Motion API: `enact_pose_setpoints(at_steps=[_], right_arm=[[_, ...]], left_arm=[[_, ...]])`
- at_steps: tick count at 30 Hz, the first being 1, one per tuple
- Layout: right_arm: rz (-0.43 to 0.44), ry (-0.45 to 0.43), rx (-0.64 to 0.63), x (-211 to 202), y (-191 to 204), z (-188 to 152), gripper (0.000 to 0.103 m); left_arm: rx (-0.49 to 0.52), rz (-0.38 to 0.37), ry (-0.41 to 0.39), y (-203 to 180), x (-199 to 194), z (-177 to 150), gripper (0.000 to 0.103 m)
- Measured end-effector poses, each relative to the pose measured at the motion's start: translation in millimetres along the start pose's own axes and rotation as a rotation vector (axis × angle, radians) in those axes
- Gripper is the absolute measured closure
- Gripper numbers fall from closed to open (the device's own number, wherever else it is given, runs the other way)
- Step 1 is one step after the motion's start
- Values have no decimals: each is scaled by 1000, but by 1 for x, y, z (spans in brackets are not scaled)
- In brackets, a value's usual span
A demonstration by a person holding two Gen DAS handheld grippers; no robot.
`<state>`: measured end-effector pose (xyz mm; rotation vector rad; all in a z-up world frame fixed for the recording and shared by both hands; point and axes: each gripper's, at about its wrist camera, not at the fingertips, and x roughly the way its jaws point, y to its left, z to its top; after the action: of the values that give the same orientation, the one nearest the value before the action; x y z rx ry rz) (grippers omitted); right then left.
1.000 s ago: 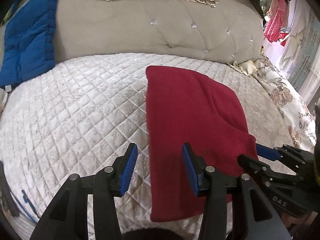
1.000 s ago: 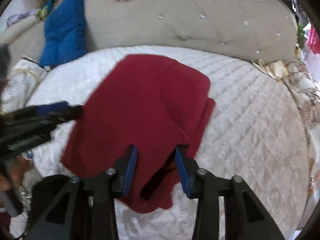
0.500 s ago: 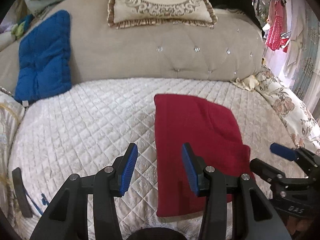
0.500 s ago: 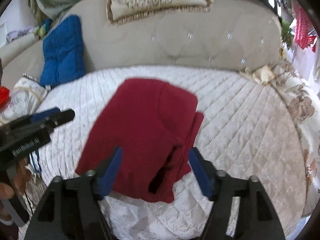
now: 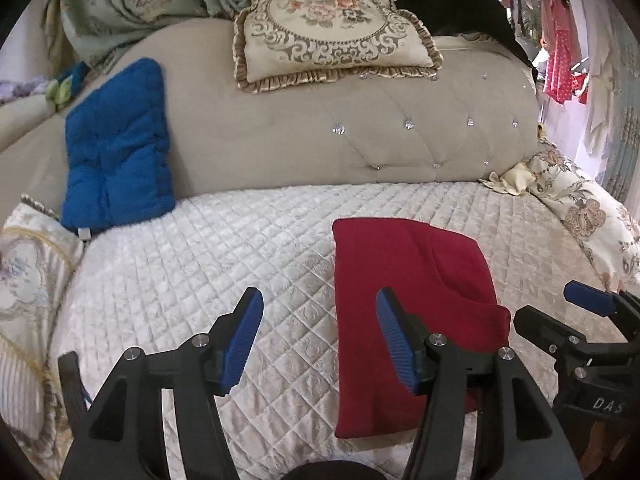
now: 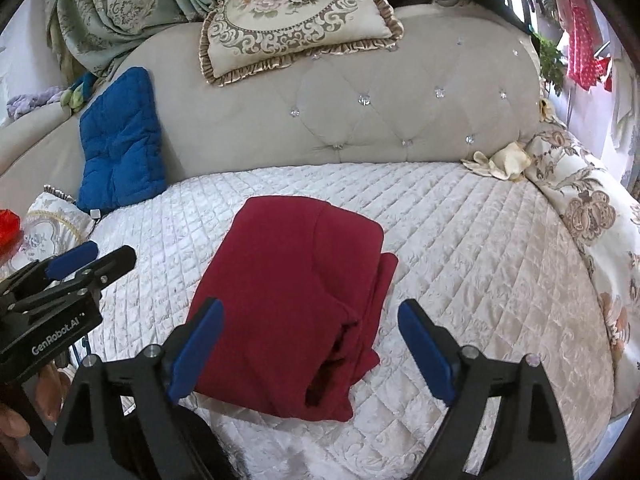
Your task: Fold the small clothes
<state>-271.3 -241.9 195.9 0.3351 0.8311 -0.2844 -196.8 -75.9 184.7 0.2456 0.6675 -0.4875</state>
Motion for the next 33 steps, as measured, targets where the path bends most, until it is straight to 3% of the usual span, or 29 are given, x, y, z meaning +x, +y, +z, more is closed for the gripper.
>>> enact_pose_setpoints(at_steps=[14, 33], right_arm=[[-28, -21, -50, -1, 11, -1, 10], [-45, 25, -42, 12, 8, -3, 8]], left_arm=[[-23, 12, -2, 3, -1, 1, 65], [-35, -10, 14, 0, 6, -1, 65]])
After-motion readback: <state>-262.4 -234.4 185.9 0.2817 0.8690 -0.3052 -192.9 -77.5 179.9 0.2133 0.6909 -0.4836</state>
